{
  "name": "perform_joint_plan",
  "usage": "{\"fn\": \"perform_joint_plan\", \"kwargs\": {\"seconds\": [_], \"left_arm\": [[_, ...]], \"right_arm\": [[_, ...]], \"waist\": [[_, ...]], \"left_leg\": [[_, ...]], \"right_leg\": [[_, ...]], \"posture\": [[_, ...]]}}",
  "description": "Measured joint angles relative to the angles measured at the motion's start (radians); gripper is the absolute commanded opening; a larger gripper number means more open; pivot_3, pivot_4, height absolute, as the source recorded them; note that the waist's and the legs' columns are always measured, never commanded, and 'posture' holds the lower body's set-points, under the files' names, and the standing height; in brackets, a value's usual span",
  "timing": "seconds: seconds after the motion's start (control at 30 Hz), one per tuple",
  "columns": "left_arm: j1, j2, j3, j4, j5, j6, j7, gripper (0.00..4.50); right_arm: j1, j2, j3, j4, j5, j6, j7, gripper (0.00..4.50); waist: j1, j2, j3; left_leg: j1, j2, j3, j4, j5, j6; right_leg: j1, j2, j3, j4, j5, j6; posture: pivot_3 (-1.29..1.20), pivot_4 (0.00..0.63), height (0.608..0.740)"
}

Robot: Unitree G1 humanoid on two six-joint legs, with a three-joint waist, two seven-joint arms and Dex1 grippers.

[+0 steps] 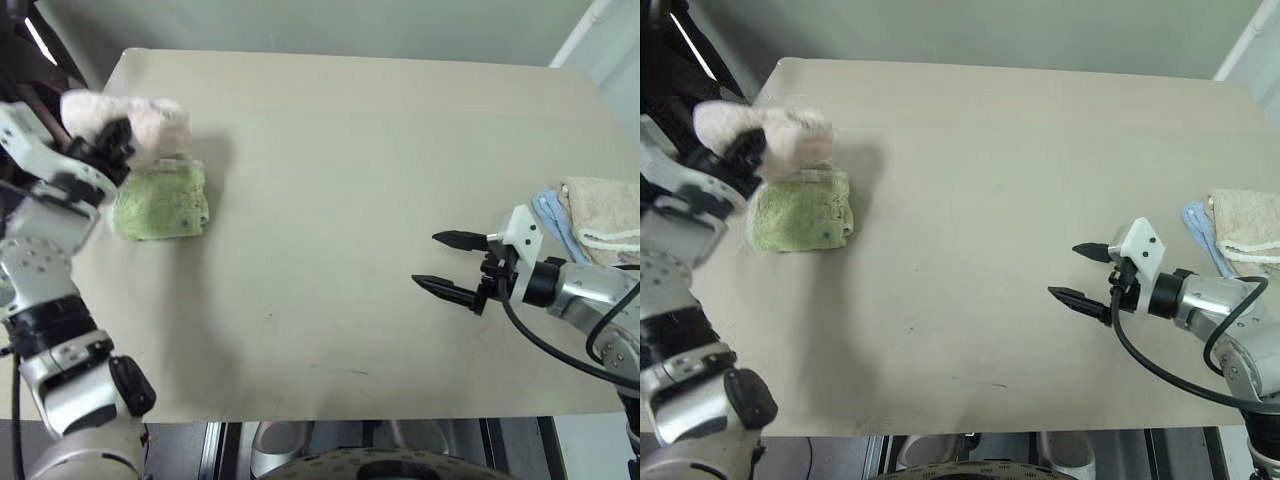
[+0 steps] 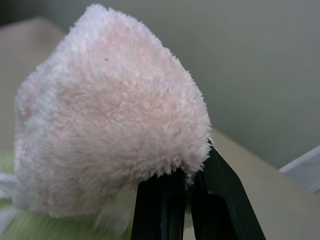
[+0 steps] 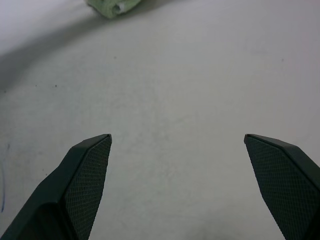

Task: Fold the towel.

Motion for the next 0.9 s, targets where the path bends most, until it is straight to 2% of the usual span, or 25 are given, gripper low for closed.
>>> {"fn": "perform_joint_plan", "kwargs": {"seconds": [0.17, 0.4, 0.5, 0.83, 0.87, 0.9], "left_arm": [[0.144, -0.086, 0.056, -0.135, -0.031, 0.015, 0.088, 0.02], [0.256, -0.162, 0.084, -0.283, -0.098, 0.049, 0.195, 0.02], [0.293, -0.171, 0.085, -0.285, -0.095, 0.049, 0.215, 0.78], [0.298, -0.183, 0.097, -0.279, -0.106, 0.024, 0.214, 4.22], [0.294, -0.182, 0.097, -0.279, -0.115, 0.024, 0.213, 4.44], [0.290, -0.182, 0.097, -0.279, -0.125, 0.024, 0.212, 4.44]], "right_arm": [[0.006, -0.007, -0.012, 0.000, -0.003, -0.002, 0.000, 4.50], [-0.015, -0.002, 0.007, 0.011, -0.018, -0.013, 0.000, 4.50], [-0.026, -0.002, 0.009, 0.016, -0.029, -0.018, 0.001, 4.50], [-0.029, -0.002, 0.010, 0.031, -0.038, -0.023, 0.011, 4.50], [-0.030, -0.002, 0.010, 0.031, -0.039, -0.023, 0.011, 4.50], [-0.030, -0.002, 0.010, 0.032, -0.040, -0.023, 0.011, 4.50]], "waist": [[0.000, -0.001, 0.000], [0.000, -0.001, 0.000], [-0.002, -0.001, 0.000], [-0.002, -0.001, 0.000], [-0.002, -0.001, 0.000], [-0.002, -0.001, 0.000]], "left_leg": [[0.000, 0.001, 0.001, 0.000, 0.000, 0.000], [0.002, 0.002, 0.001, 0.000, 0.000, 0.000], [0.004, 0.003, 0.001, 0.000, 0.000, 0.000], [0.004, 0.003, 0.001, 0.000, 0.002, 0.000], [0.004, 0.003, 0.001, 0.000, 0.002, 0.000], [0.004, 0.003, 0.001, 0.000, 0.002, -0.001]], "right_leg": [[0.000, 0.001, 0.000, 0.000, -0.002, 0.000], [0.002, 0.001, -0.001, 0.001, -0.004, -0.008], [0.002, 0.001, 0.000, 0.001, -0.002, -0.009], [0.003, 0.002, -0.001, 0.002, 0.004, -0.010], [0.003, 0.002, 0.000, 0.002, 0.004, -0.010], [0.003, 0.002, -0.001, 0.002, 0.004, -0.010]], "posture": [[0.00, 0.150, 0.733], [0.00, 0.150, 0.733], [0.00, 0.150, 0.733], [0.00, 0.150, 0.733], [0.00, 0.150, 0.733], [0.00, 0.150, 0.733]]}}
